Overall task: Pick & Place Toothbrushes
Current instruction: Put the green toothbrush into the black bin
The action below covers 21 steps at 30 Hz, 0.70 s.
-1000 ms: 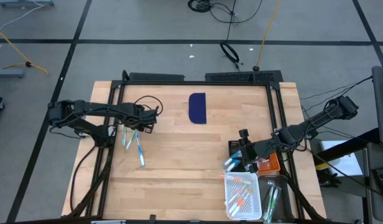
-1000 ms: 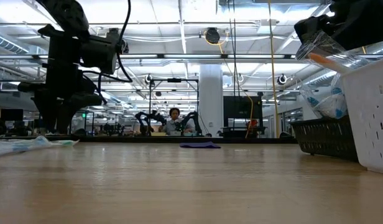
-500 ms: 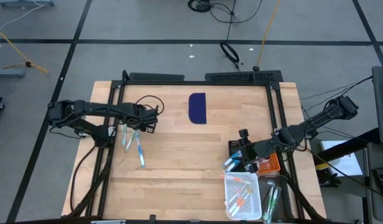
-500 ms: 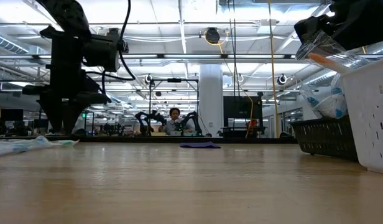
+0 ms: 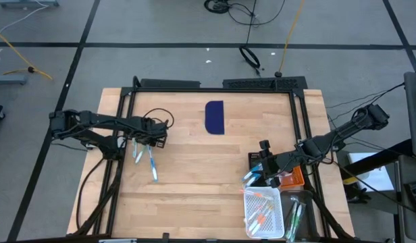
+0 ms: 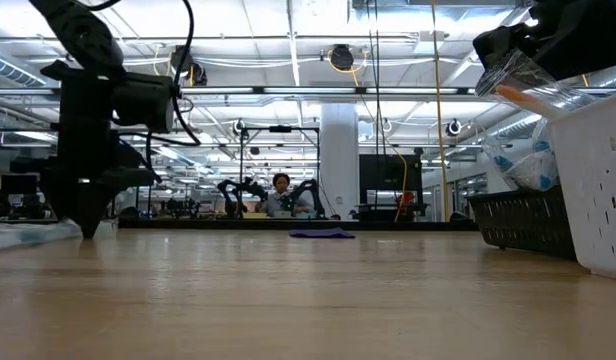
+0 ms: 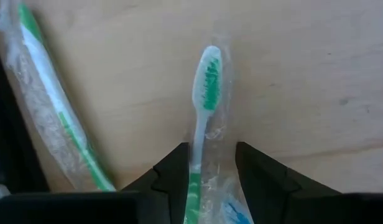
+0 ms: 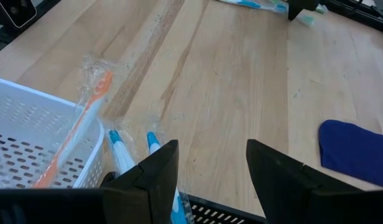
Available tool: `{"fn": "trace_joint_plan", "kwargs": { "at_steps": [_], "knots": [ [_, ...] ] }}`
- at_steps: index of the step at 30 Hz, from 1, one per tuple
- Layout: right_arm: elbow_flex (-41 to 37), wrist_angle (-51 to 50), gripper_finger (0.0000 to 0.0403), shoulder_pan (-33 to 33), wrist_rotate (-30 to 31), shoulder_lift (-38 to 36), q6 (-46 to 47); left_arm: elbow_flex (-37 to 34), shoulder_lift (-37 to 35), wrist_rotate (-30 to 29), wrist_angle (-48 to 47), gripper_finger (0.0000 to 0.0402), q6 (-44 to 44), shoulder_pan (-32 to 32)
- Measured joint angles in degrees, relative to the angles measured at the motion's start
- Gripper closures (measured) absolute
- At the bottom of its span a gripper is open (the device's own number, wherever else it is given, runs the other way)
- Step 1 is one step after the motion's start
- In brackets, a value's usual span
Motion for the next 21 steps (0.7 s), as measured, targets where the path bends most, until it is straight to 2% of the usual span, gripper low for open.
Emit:
{"fn": "trace_joint_plan", "kwargs": {
  "at_steps": [3, 5, 10, 16, 21],
  "knots": [
    [0.0, 0.1, 0.0222, 0.0, 0.0, 0.0, 0.0, -0.9, -0.1, 0.4, 1.4, 0.0275, -1.0, 0.0],
    [0.0, 0.1, 0.0222, 0.0, 0.0, 0.0, 0.0, -0.7, 0.0, 0.9, 1.5, 0.0295, -0.6, 0.0],
    [0.0, 1.0, 0.0222, 0.0, 0.1, 0.0, -0.1, 0.9, 0.2, 1.6, 1.4, 0.0386, 0.5, 0.1],
    [0.0, 0.9, 0.0222, 0.0, 0.1, 0.0, -0.1, 3.3, 0.5, 1.0, -0.7, 0.0398, 2.1, -0.1],
    [0.0, 0.9, 0.0222, 0.0, 0.1, 0.0, 0.0, 9.6, 0.4, -2.6, -5.7, 0.0399, 3.0, -2.3]
  ]
}}
